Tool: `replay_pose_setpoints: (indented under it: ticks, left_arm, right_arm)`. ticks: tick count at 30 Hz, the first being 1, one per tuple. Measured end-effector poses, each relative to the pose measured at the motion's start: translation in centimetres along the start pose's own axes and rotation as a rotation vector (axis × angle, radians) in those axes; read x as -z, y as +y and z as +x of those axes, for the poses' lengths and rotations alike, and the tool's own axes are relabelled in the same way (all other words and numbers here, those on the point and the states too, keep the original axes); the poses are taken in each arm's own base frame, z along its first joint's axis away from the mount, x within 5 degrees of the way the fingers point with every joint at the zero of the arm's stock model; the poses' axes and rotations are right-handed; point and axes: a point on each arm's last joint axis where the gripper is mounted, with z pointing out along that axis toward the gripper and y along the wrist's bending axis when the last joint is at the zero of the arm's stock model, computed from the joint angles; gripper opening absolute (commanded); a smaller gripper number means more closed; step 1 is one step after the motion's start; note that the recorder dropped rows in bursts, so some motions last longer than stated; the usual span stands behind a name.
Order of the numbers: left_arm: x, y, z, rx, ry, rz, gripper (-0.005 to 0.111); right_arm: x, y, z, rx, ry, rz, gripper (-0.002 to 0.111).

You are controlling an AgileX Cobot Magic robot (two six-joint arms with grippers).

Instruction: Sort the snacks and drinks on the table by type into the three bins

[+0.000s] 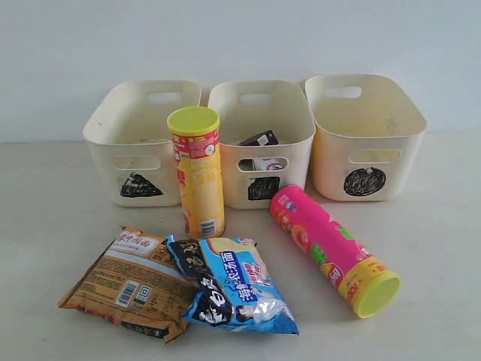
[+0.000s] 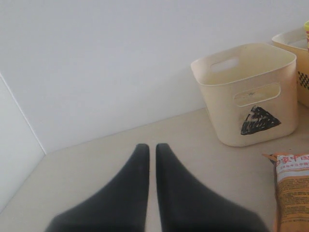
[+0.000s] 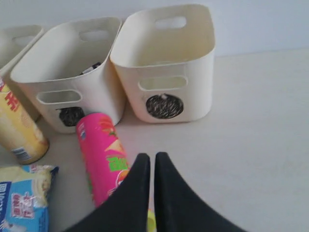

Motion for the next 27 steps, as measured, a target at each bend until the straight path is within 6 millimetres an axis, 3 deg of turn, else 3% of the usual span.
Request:
replay_pose_setpoints:
  ticks: [5,9,22,26,27]
  left_arm:
    - [0.0,0.0,0.0,0.000,0.000,0.000,0.004]
    - [0.0,0.0,0.0,0.000,0.000,0.000,0.004]
    - [0.0,0.1,-0.1,0.000,-0.015,-0.007,0.004]
    - [0.1,0.7,-1.3,0.049,-0.150,-0.069,0.004]
    - [0.4,1.2,-2.4,0.197,-0.282,-0.105,0.004]
  right_arm:
    - [0.5,-0.3,3.6,-0.057,0.003,-0.064,0.000]
    - [0.6,-0.4,5.2,-0.072,0.014,-0.092,0.000]
    - [0.7,0.1,6.9,0.021,-0.020,-0.202,0.000]
    - [0.7,0.0,7.0,0.026,-0.014,-0.195,0.000]
    - [0.7,0.0,7.0,0.026,-0.014,-0.195,0.000]
